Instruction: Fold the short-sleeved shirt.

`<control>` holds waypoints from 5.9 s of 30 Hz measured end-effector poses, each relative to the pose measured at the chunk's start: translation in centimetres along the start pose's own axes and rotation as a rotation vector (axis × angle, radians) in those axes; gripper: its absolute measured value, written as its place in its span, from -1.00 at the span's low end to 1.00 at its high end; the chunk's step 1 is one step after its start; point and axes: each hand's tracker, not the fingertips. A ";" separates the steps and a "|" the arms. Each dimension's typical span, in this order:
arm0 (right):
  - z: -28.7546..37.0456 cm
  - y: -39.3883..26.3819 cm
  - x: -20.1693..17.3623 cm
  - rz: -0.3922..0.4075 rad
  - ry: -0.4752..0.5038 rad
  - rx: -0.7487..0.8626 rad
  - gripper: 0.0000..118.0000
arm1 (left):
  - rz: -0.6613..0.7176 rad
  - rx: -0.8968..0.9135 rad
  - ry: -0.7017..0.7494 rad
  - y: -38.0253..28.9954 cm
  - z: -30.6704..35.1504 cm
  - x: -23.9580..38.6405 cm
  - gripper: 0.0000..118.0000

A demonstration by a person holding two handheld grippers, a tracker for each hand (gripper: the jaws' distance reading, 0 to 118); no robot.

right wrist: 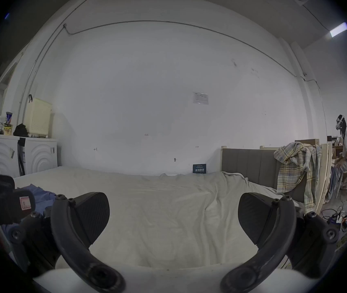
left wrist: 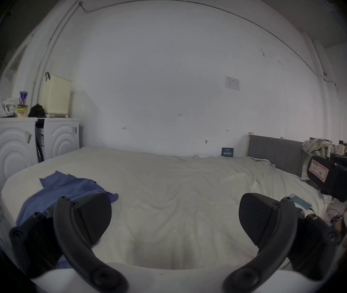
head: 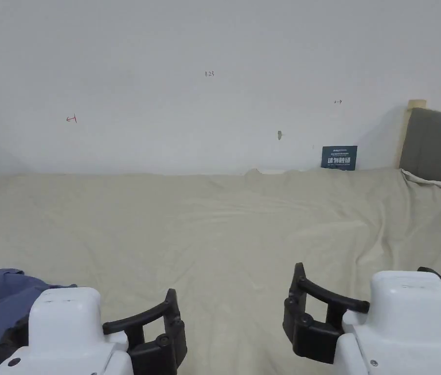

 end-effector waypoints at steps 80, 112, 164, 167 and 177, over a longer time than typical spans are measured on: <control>-1.9 -1.2 -22.8 -0.043 0.770 -0.108 -1.00 | -0.036 -0.022 0.693 2.1 9.8 -17.3 -1.00; -5.1 -6.1 -24.8 0.045 0.730 -0.304 -1.00 | 0.297 -0.568 0.465 -8.3 -11.5 -30.1 -0.86; -8.2 -5.7 -19.6 -0.057 0.653 -0.401 -1.00 | 0.117 -0.476 0.427 3.1 -15.6 -26.5 -0.98; -8.1 -4.9 -17.8 -0.081 0.625 -0.377 -1.00 | 0.119 -0.385 0.365 7.3 -14.4 -24.2 -0.98; -7.6 -1.3 -7.5 -0.164 0.406 -0.274 -1.00 | -0.080 -0.192 -0.044 20.2 -14.0 -8.5 -0.99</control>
